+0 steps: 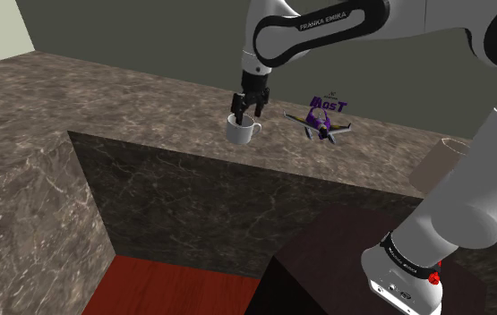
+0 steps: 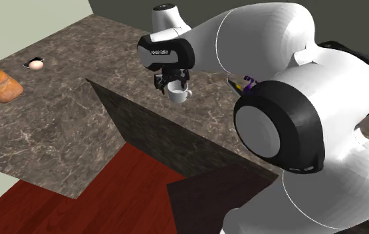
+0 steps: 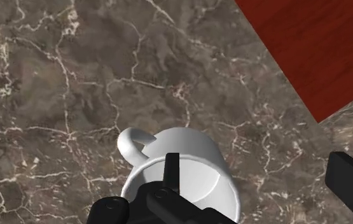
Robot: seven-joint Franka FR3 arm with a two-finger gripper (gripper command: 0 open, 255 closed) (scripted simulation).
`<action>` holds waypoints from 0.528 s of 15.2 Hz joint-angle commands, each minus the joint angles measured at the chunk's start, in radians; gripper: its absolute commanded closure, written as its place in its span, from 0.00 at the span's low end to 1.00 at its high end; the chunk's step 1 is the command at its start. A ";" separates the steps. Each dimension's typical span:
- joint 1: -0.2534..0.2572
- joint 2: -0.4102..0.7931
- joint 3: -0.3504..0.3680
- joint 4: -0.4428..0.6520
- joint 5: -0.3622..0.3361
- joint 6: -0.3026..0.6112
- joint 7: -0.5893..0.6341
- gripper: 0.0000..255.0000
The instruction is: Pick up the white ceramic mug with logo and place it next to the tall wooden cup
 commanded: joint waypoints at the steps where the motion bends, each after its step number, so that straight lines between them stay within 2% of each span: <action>1: 0.009 0.078 -0.002 0.070 -0.030 0.007 0.025 0.00; 5: 0.036 0.242 -0.014 0.237 -0.083 0.000 0.070 0.00; 8: 0.037 0.253 -0.016 0.225 -0.086 0.023 0.072 0.00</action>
